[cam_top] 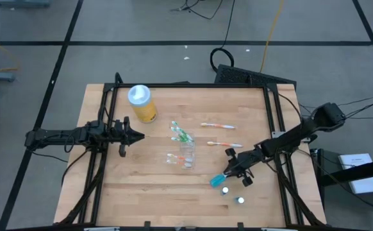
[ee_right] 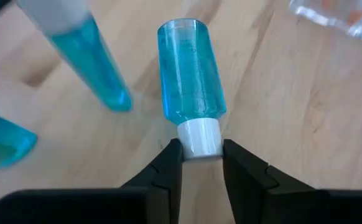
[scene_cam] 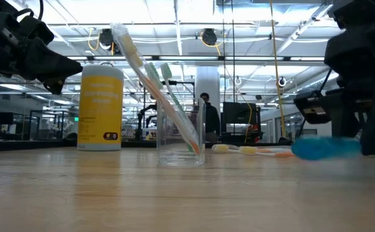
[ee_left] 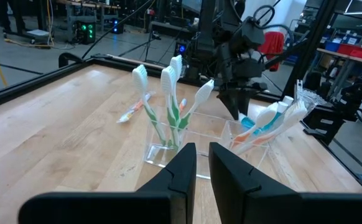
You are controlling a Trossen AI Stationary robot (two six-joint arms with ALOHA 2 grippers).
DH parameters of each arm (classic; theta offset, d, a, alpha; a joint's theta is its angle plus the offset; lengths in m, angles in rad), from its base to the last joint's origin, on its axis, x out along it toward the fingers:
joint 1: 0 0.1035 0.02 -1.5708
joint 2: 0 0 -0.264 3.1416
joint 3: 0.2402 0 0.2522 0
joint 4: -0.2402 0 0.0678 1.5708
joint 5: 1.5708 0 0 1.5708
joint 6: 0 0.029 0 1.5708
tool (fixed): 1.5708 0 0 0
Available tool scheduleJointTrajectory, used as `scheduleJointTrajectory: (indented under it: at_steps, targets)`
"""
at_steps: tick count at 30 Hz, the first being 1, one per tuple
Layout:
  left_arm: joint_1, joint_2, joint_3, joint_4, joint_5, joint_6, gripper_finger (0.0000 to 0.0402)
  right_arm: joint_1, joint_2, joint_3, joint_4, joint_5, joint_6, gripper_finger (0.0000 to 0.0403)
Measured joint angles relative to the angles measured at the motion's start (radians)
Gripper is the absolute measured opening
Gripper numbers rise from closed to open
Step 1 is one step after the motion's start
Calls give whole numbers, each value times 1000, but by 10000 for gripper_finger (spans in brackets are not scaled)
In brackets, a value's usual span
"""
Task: Pick & Place toothbrushing station
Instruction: Put the blue mouthwash bottle into the transparent organizer
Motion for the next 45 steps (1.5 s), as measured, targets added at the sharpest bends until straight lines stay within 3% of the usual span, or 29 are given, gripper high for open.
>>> scheduleJointTrajectory:
  at_steps: [12, 21, 28, 35, 39, 45]
  targets:
    - [0, 0, 0, 0, 0, 0, 49, -38, -163, 66, -35, 104, -48, 81]
    - [0, 0, 0, 0, 0, 0, 49, -164, -140, 354, -441, 104, -230, 81]
    - [0, 0, 0, 0, 0, 0, 49, -296, -28, 648, -741, 104, -377, 81]
    - [0, 0, 0, 0, 0, 0, 49, -371, 170, 918, -964, 108, -502, 81]
    - [0, 0, 0, 0, 0, 0, 49, -376, 285, 1019, -1065, 131, -541, 81]
    - [0, 0, 0, 0, 0, 0, 49, -359, 404, 1092, -1158, 262, -627, 81]
